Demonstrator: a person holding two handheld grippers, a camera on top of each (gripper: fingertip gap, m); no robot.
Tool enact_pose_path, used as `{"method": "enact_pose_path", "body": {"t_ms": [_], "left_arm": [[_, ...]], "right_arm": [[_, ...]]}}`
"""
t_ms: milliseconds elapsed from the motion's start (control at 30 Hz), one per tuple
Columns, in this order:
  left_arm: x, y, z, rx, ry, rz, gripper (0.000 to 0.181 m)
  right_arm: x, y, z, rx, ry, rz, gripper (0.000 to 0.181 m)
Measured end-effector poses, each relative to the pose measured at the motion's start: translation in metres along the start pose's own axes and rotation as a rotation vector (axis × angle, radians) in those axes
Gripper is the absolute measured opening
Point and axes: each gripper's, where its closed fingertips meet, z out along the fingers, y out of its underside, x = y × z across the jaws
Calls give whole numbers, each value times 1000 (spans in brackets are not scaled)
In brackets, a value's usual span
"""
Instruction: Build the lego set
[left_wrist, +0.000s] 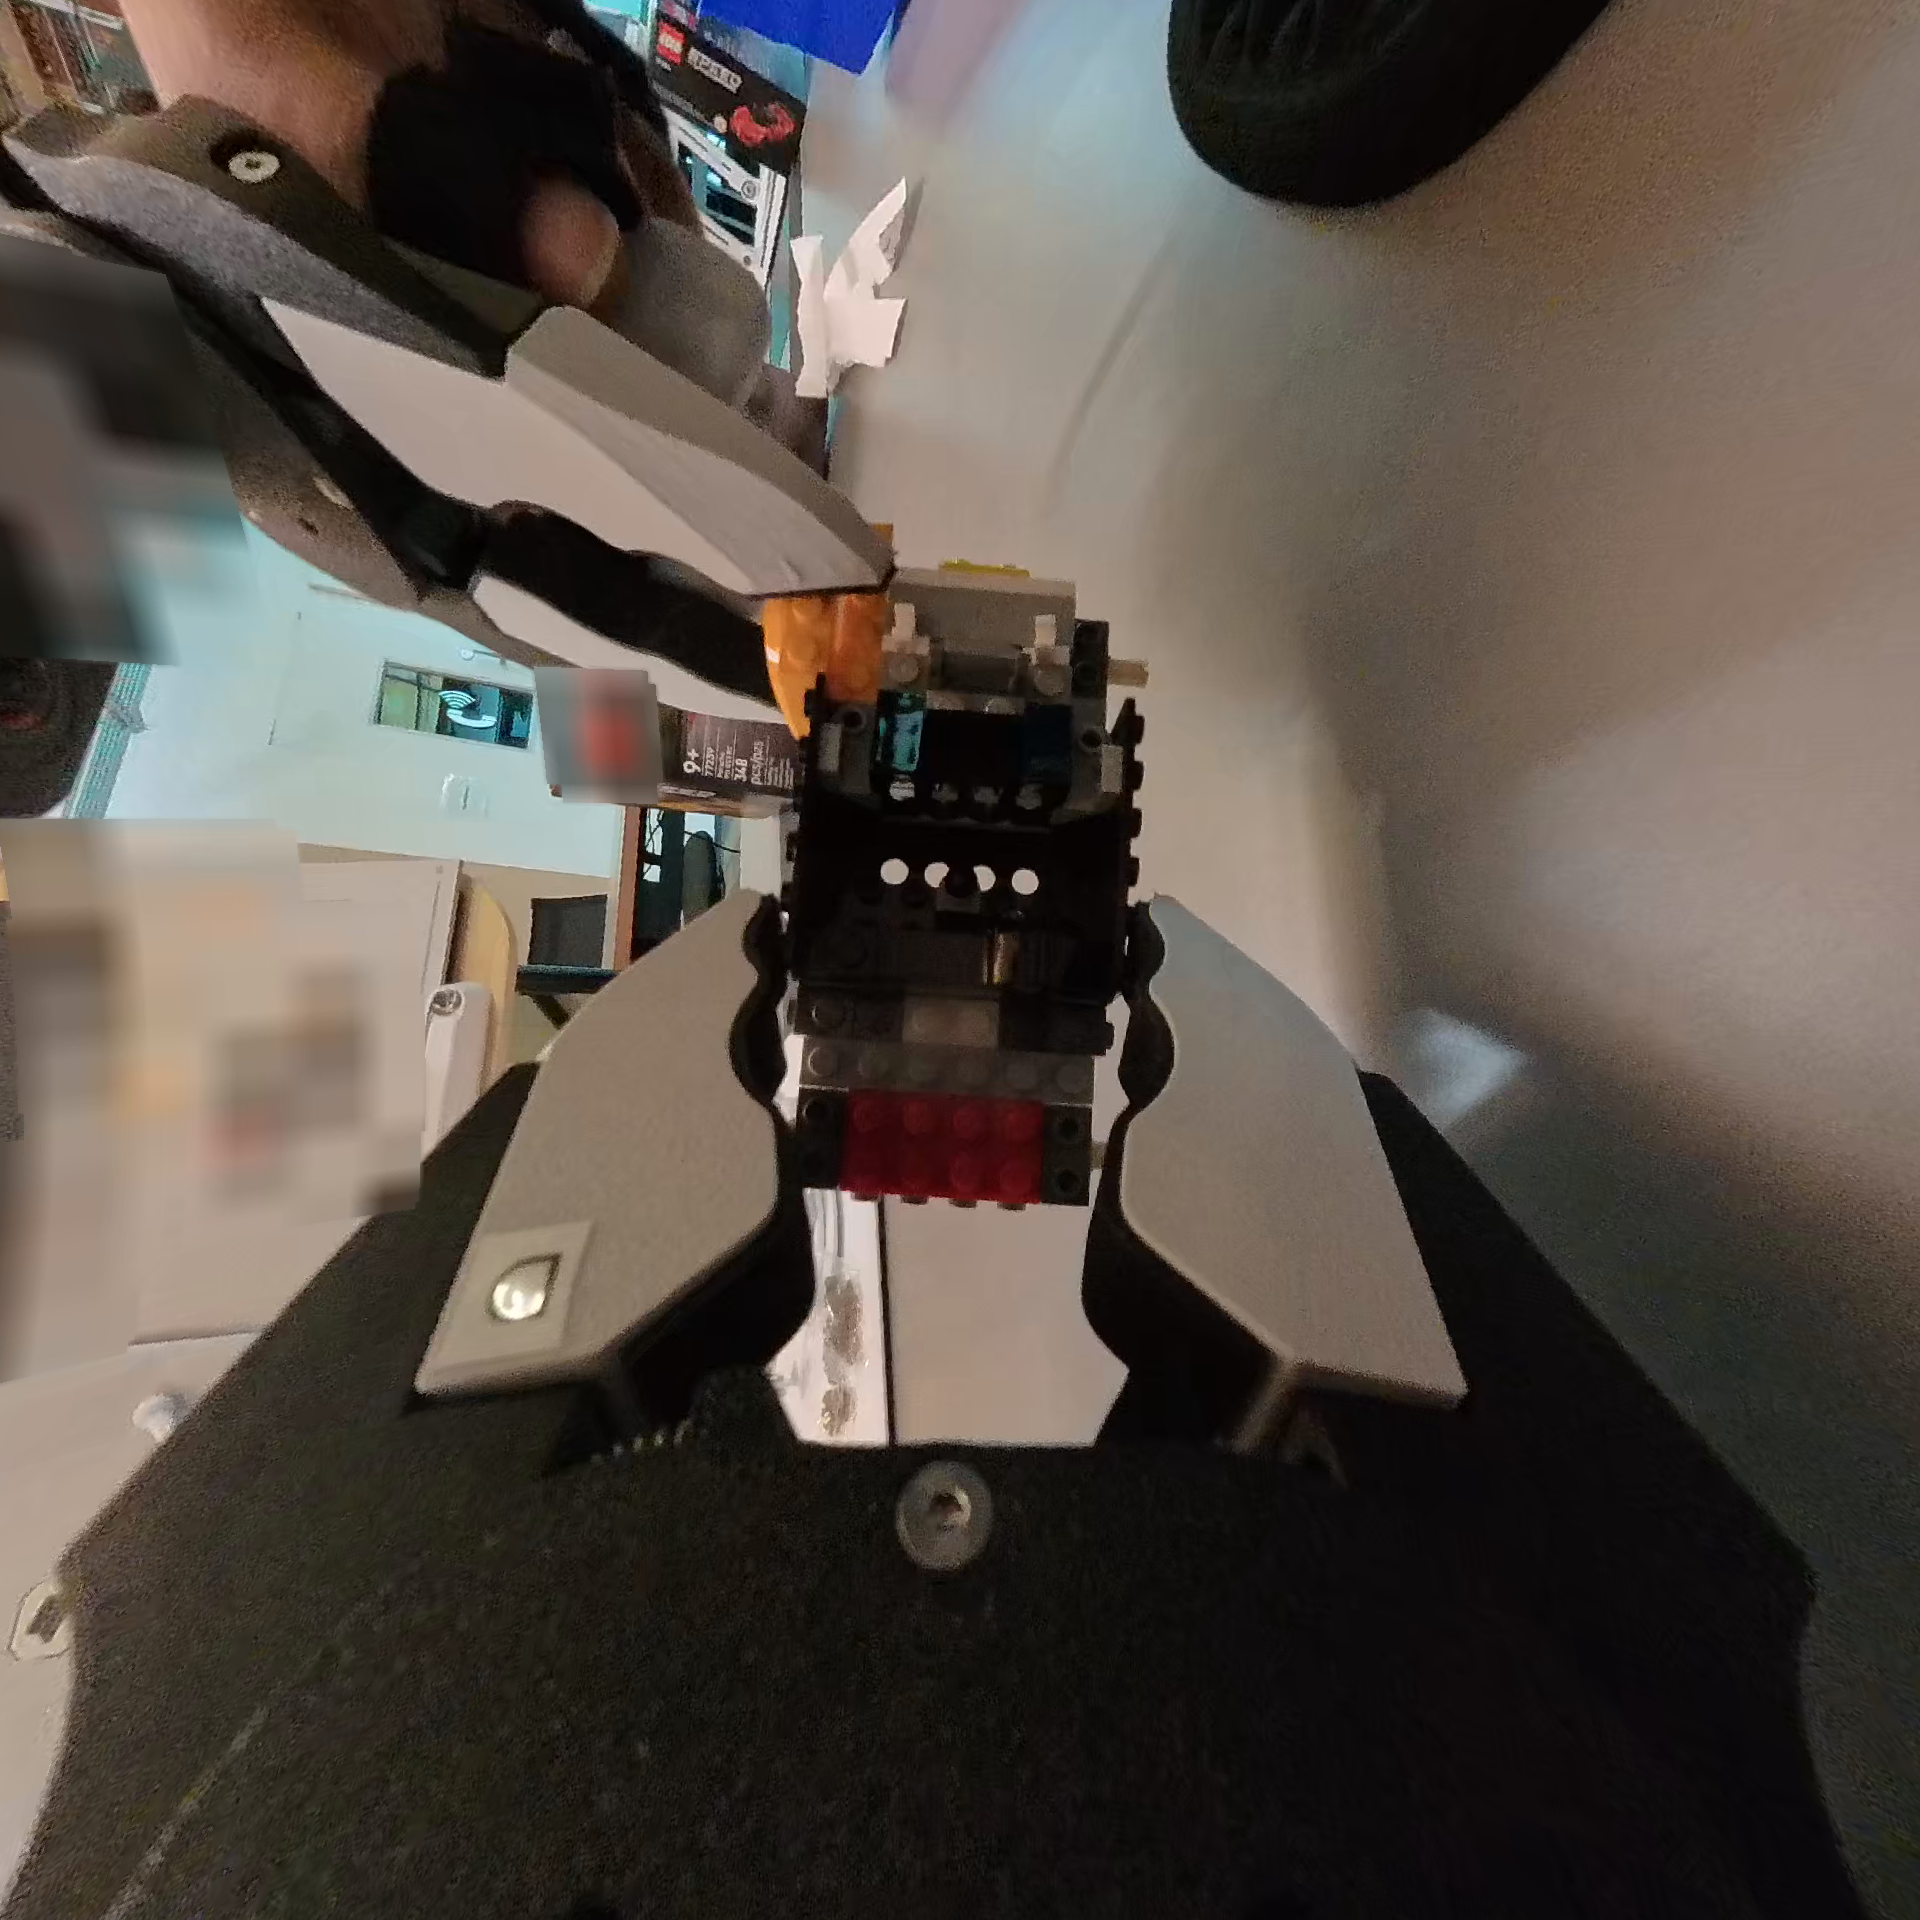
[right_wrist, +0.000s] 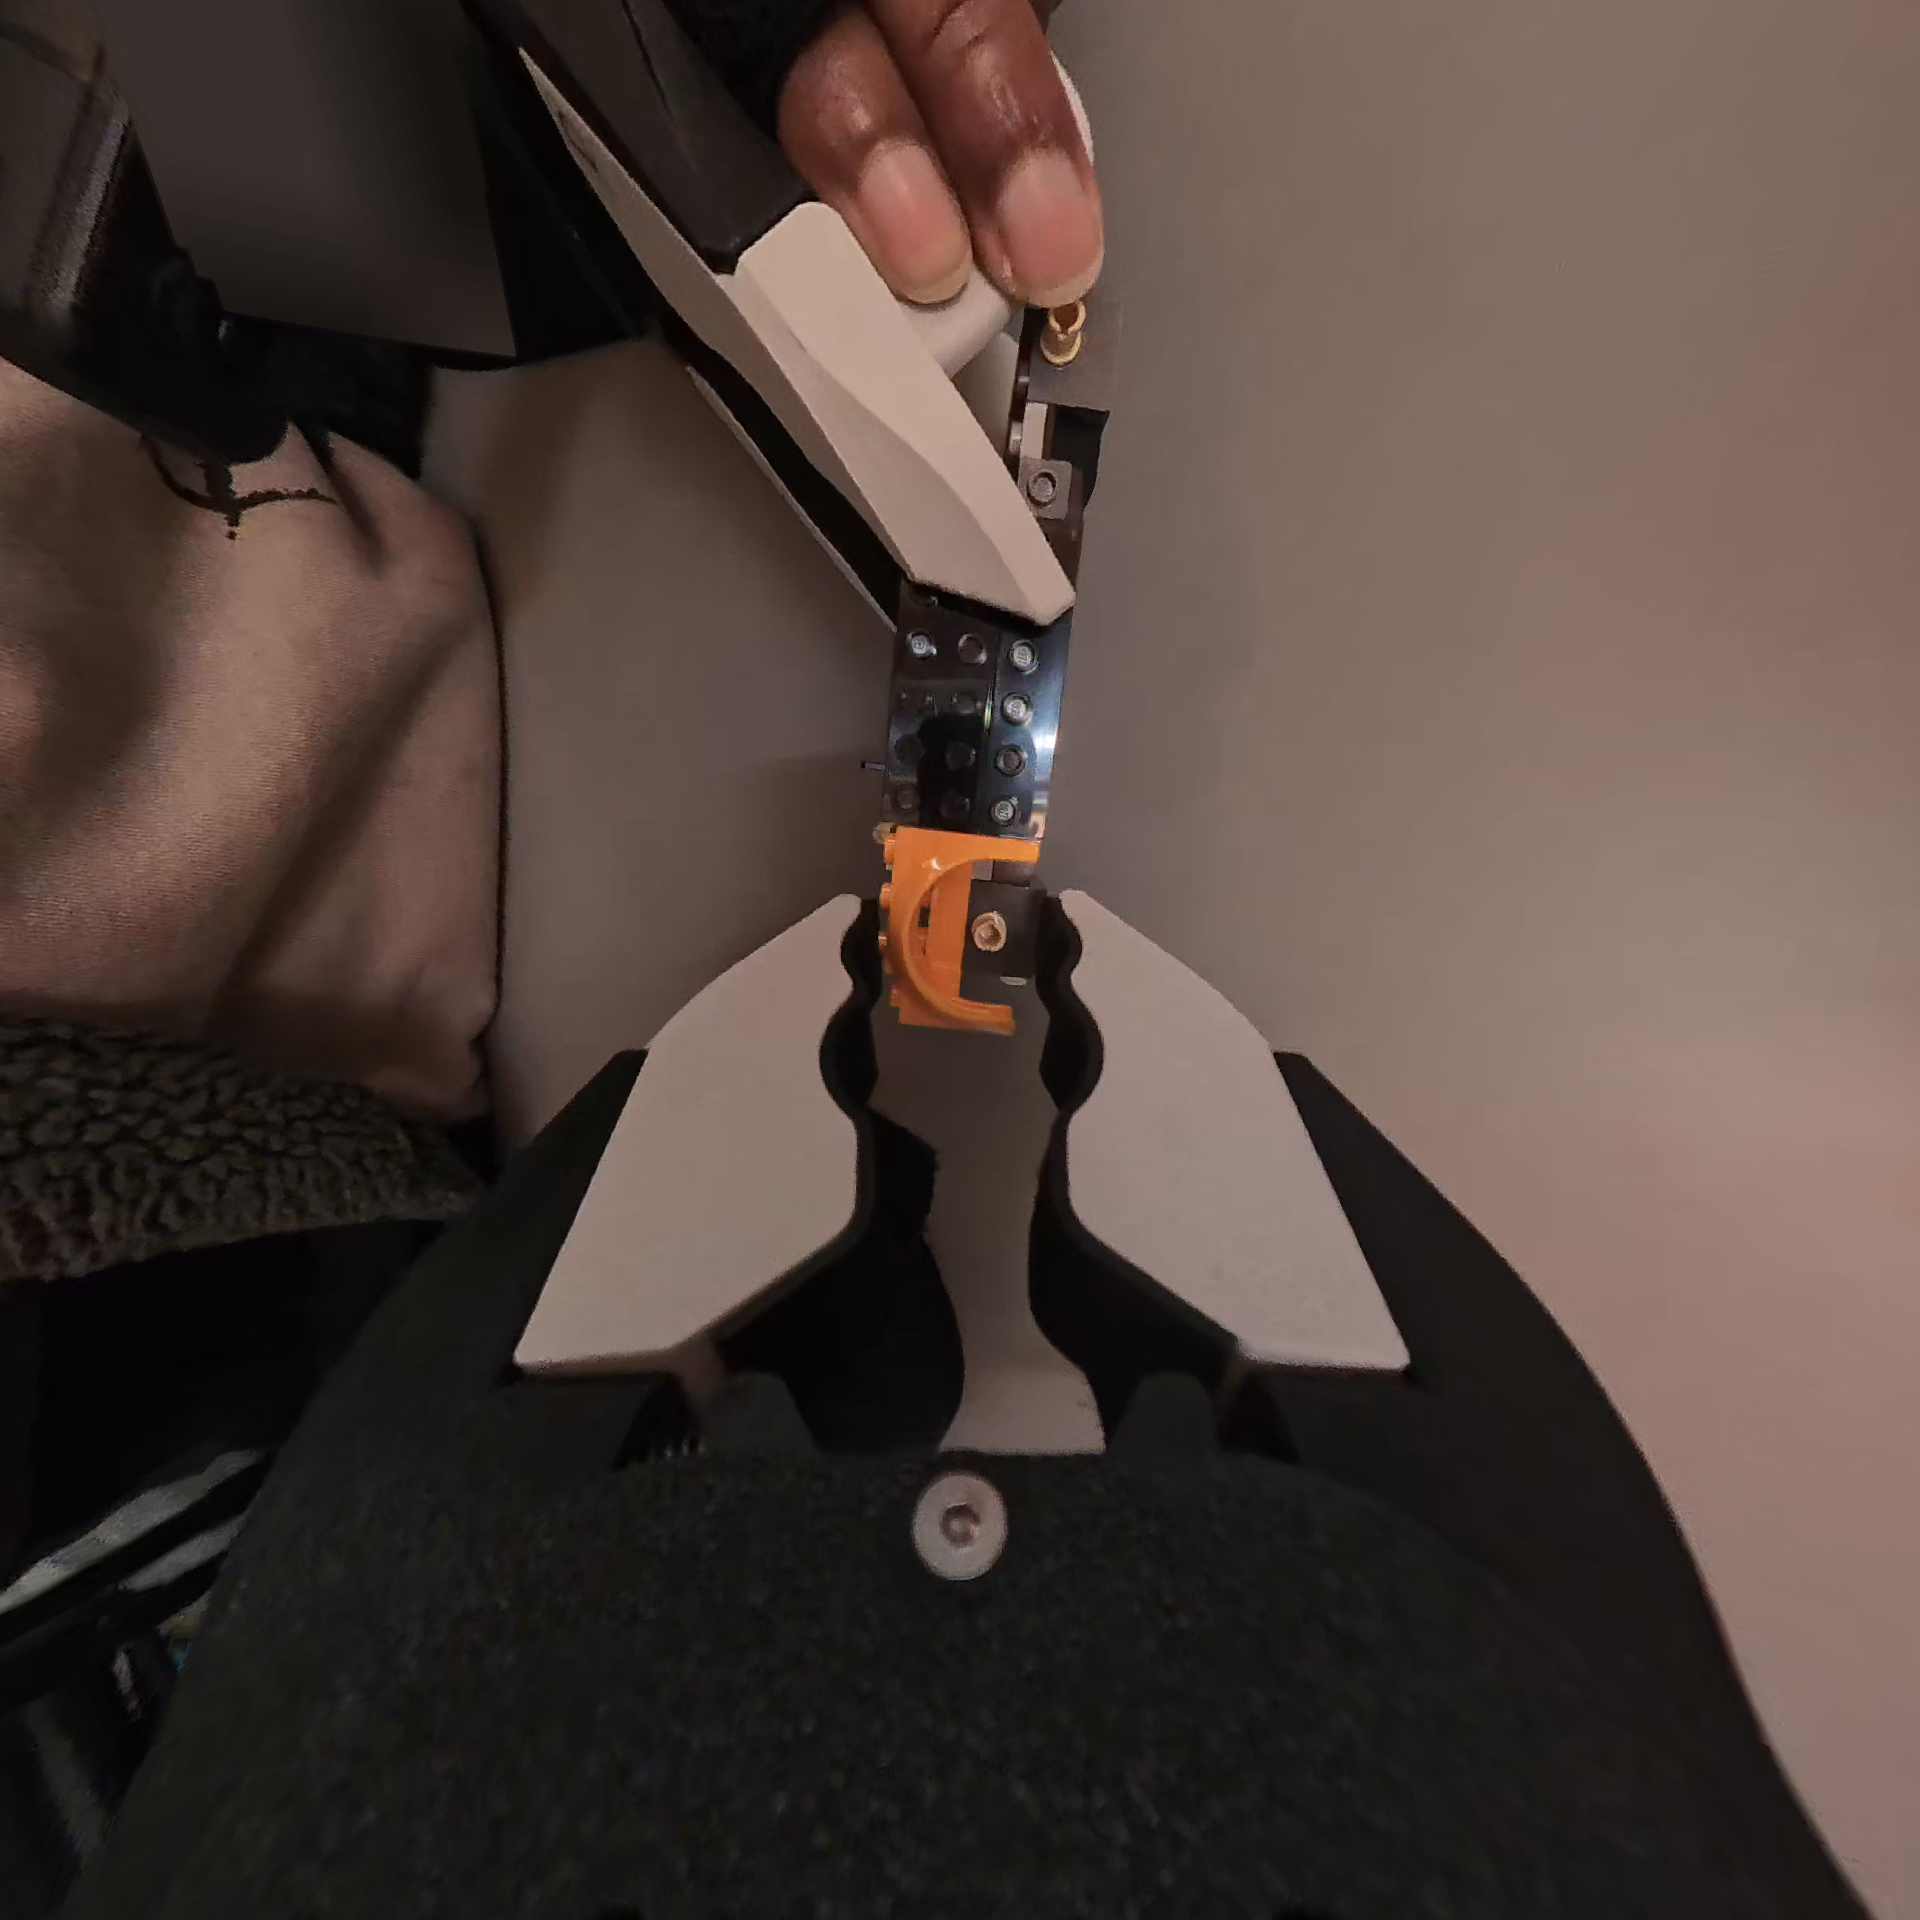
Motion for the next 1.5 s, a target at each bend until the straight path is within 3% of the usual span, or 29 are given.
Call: {"method": "enact_pose_path", "body": {"t_ms": [133, 233, 333, 533, 800, 1100, 1367, 1500], "left_arm": [[-9, 6, -1, 8, -8, -88, 63], [-21, 9, -7, 44, -33, -226, 63], [-34, 10, -11, 105, -57, -374, 63], [-55, 2, -22, 262, -79, -617, 63], [-67, -15, -36, 472, -18, -846, 63], [-82, -28, -61, 863, 249, -1264, 63], [-81, -40, -81, 1097, 507, -1393, 63], [-77, -43, -82, 1100, 549, -1388, 63]], "right_arm": [[3, -17, -15, 191, 7, 25, 33], [3, -33, -42, 429, 41, 13, 53], [1, -45, -65, 726, 65, 46, 50], [-4, -56, -75, 1044, 155, 91, 40], [-21, -71, -79, 1086, 159, 76, 37], [-36, -72, -90, 1150, 126, 6, 35], [-40, -71, -83, 1126, 161, -77, 33], [-42, -70, -79, 1118, 150, -107, 33]]}}
